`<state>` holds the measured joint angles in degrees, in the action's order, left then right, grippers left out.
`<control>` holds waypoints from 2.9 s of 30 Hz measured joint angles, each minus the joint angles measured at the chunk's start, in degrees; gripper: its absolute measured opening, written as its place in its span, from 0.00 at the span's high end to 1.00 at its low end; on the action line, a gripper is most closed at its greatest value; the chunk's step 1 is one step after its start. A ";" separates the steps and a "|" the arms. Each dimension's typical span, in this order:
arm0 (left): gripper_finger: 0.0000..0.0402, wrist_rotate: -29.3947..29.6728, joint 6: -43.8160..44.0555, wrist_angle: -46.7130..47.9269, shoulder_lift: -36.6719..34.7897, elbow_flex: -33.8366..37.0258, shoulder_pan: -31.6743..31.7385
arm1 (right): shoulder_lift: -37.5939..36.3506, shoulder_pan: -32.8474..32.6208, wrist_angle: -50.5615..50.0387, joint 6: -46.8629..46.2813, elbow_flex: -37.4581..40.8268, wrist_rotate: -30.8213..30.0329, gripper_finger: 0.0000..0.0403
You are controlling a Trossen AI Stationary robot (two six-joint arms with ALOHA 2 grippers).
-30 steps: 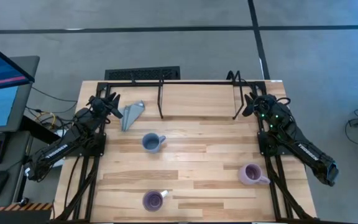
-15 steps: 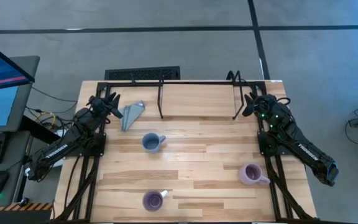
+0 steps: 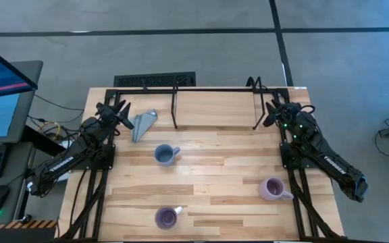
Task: Stack small to large cups/mugs on shelf
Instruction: Put the blue cup on the shelf
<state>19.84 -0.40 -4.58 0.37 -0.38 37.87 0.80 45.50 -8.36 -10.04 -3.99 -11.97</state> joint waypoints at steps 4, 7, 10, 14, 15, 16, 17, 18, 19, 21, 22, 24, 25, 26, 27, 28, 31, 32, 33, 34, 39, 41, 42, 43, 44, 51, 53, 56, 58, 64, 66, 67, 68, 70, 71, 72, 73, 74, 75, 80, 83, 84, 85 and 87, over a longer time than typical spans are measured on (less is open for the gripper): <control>0.70 0.00 0.69 0.00 -0.01 0.02 0.00 | -0.02 0.01 3.47 0.00 0.02 -0.10 0.54; 0.70 0.00 1.69 0.00 0.01 0.00 0.00 | -0.02 -0.03 3.92 0.00 0.00 -0.10 0.54; 0.70 0.00 1.74 -0.01 0.00 0.02 0.00 | -0.02 -0.09 3.57 0.00 0.00 -0.04 0.54; 0.70 0.00 1.79 0.00 0.00 0.01 0.00 | -0.02 -0.09 3.56 0.00 -0.02 0.19 0.54; 0.70 0.00 1.83 -0.02 -0.01 0.02 0.00 | -0.02 -0.09 3.56 0.00 -0.02 0.30 0.54; 0.70 0.00 1.89 -0.02 -0.01 0.02 0.00 | -0.02 -0.09 3.58 0.00 -0.05 0.47 0.54; 0.70 0.00 1.90 0.00 -0.01 0.01 0.00 | -0.02 -0.09 3.56 0.00 -0.06 0.86 0.54; 0.70 0.00 1.86 -0.01 0.00 0.02 0.00 | -0.02 -0.09 3.61 0.00 -0.09 1.50 0.54; 0.70 0.00 1.64 0.00 0.00 0.02 0.00 | -0.02 -0.09 3.71 0.00 -0.11 2.33 0.54; 0.70 0.00 1.07 0.00 -0.01 0.02 0.00 | -0.02 -0.09 4.28 0.02 -0.11 3.92 0.54; 0.70 0.00 1.02 0.00 0.00 0.02 0.00 | -0.02 -0.09 4.66 0.02 -0.13 4.69 0.54; 0.70 0.00 1.14 0.00 0.01 0.01 0.00 | -0.02 -0.10 5.21 0.00 -0.13 6.21 0.54; 0.70 0.00 1.44 -0.02 0.01 0.02 0.00 | -0.02 -0.09 5.51 0.00 -0.13 7.19 0.54; 0.70 0.00 1.51 0.00 -0.01 0.01 0.00 | -0.02 -0.11 6.09 -0.01 -0.13 8.23 0.54; 0.70 0.00 1.52 0.00 0.00 0.00 0.00 | -0.02 -0.11 7.01 -0.02 -0.13 9.46 0.54; 0.70 0.00 1.55 0.00 -0.01 0.02 0.00 | -0.02 -0.11 8.13 -0.02 -0.13 10.75 0.54; 0.70 0.00 1.57 -0.02 -0.01 -0.01 0.00 | -0.02 -0.11 12.15 0.00 -0.16 14.56 0.54; 0.70 0.00 1.57 0.00 0.01 0.02 0.00 | -0.02 -0.11 13.54 -0.01 -0.16 15.87 0.54; 0.70 0.00 1.59 -0.01 0.00 0.01 0.00 | -0.02 -0.14 14.83 -0.02 -0.17 17.04 0.54; 0.70 0.00 1.61 0.00 -0.01 0.01 0.00 | -0.02 -0.27 15.77 -0.02 -0.36 18.11 0.54; 0.70 0.00 1.63 0.00 0.01 0.01 0.00 | 0.88 -2.82 14.74 2.46 -5.87 19.66 0.54; 0.70 0.00 1.66 -0.01 0.00 0.01 0.00 | 2.33 -4.28 13.09 3.87 -8.99 19.61 0.54; 0.70 -0.01 1.68 -0.01 0.00 0.02 0.00 | 3.32 -5.00 12.55 4.38 -10.59 19.61 0.54; 0.70 0.00 1.68 -0.01 0.00 0.01 0.00 | 4.30 -5.65 12.17 4.57 -12.06 19.61 0.54; 0.70 0.00 1.68 0.00 0.00 0.00 0.00 | 5.42 -6.25 12.06 4.59 -13.37 19.61 0.54; 0.70 0.00 1.68 -0.01 0.00 0.01 0.00 | 13.33 -9.51 10.12 10.47 -18.75 19.46 0.54; 0.70 0.00 1.68 -0.02 -0.01 0.01 0.00 | 16.32 -10.76 9.80 12.69 -19.63 19.46 0.54; 0.70 0.00 1.68 0.00 -0.01 -0.01 0.00 | 21.27 -12.54 9.84 15.33 -21.36 19.46 0.54; 0.70 -0.01 1.68 0.00 0.00 0.00 0.00 | 24.51 -13.73 9.77 16.71 -22.86 19.45 0.54; 0.70 -0.02 1.68 -0.01 0.00 0.01 0.00 | 34.82 -18.35 3.93 21.01 -29.94 19.19 0.54; 0.70 -0.02 1.68 -0.01 0.00 0.01 0.00 | 38.27 -20.15 1.59 21.12 -32.54 18.23 0.54; 0.70 -0.02 1.69 -0.01 -0.01 0.02 0.00 | 39.83 -21.06 0.42 21.23 -33.99 17.55 0.54; 0.70 -0.02 1.68 0.00 -0.01 0.00 0.00 | 41.26 -21.96 -0.70 21.33 -35.67 17.03 0.54; 0.70 -0.02 1.68 -0.02 -0.01 0.02 0.00 | 44.04 -23.68 -3.42 22.58 -39.07 15.86 0.54; 0.70 -0.02 1.68 0.00 0.01 0.00 0.00 | 45.39 -24.59 -5.57 23.37 -40.75 15.02 0.54; 0.70 -0.02 1.68 -0.02 0.01 0.02 0.00 | 46.72 -25.52 -7.45 23.62 -42.41 14.20 0.54; 0.70 -0.02 1.69 0.00 0.01 0.02 0.00 | 48.00 -26.40 -9.19 23.59 -44.05 13.20 0.54; 0.70 -0.07 1.69 -0.02 -0.01 0.02 0.00 | 49.31 -27.36 -10.73 23.60 -45.80 12.20 0.54; 0.70 -0.15 1.69 0.00 0.00 0.02 0.00 | 50.46 -28.26 -12.17 23.60 -47.45 11.36 0.54; 0.70 -0.55 1.70 0.02 -0.01 0.02 0.00 | 55.67 -32.33 -18.36 23.52 -54.75 8.84 0.54; 0.70 -0.55 1.69 0.02 0.00 0.02 0.00 | 58.12 -34.33 -18.69 21.49 -58.06 8.88 0.54; 0.70 -0.55 1.70 0.02 0.00 0.02 0.00 | 58.87 -34.96 -18.63 20.84 -59.04 8.87 0.54; 0.70 -0.57 1.68 0.02 0.01 0.01 0.00 | 59.56 -35.53 -18.64 20.67 -59.91 8.87 0.54; 0.70 -0.57 1.68 0.02 -0.01 0.02 0.00 | 61.02 -36.41 -18.64 20.56 -61.39 8.88 0.54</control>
<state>19.27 1.28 -4.56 0.36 -0.36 37.87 61.82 9.08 -27.00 10.52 -65.37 -3.09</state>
